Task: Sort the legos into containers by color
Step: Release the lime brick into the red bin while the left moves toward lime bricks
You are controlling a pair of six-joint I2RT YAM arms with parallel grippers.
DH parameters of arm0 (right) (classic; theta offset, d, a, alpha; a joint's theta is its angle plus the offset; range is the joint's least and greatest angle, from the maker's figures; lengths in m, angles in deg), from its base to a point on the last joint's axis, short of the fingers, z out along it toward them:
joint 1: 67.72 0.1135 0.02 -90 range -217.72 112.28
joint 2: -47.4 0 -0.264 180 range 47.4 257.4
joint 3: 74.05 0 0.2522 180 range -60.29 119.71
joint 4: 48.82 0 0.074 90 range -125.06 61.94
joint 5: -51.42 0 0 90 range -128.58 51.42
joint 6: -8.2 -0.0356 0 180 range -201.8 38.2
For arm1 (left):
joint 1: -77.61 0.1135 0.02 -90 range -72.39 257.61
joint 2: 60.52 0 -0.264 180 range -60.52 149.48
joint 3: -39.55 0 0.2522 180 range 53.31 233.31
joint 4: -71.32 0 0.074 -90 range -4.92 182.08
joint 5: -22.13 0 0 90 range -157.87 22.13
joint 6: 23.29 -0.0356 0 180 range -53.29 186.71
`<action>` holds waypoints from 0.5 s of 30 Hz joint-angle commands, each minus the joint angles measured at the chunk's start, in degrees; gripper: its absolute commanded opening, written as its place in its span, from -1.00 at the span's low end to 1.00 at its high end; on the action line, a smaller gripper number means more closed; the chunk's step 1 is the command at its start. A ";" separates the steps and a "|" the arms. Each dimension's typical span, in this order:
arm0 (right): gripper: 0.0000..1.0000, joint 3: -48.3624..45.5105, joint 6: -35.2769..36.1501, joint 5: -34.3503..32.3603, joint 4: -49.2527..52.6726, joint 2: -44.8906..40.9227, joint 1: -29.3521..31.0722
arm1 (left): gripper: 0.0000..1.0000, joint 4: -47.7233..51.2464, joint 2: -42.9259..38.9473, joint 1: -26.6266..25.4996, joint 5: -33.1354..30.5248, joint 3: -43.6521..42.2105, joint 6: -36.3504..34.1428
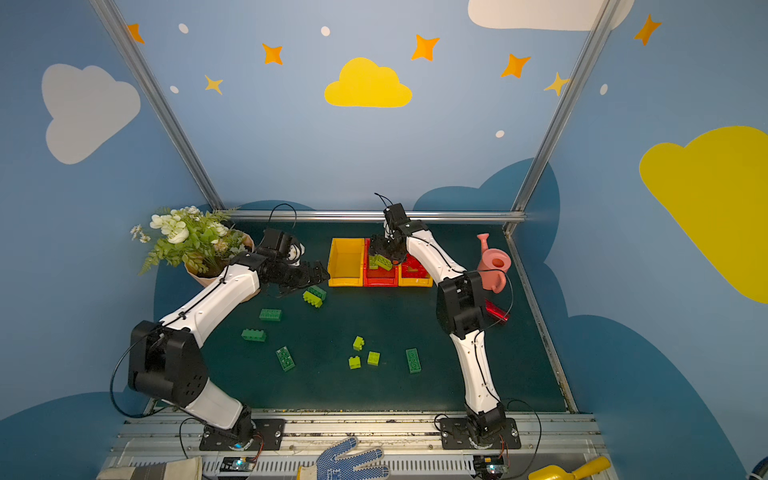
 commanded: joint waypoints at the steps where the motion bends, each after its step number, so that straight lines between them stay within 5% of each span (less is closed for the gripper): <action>1: 0.76 -2.23 2.25 1.72 4.60 -7.97 -0.41 | 1.00 1.61 -2.51 -3.90 -2.93 -1.56 0.13; 15: 0.82 -38.65 3.92 -0.19 7.21 -39.02 -5.52 | 1.00 1.13 -1.78 -26.27 -13.15 -8.11 8.62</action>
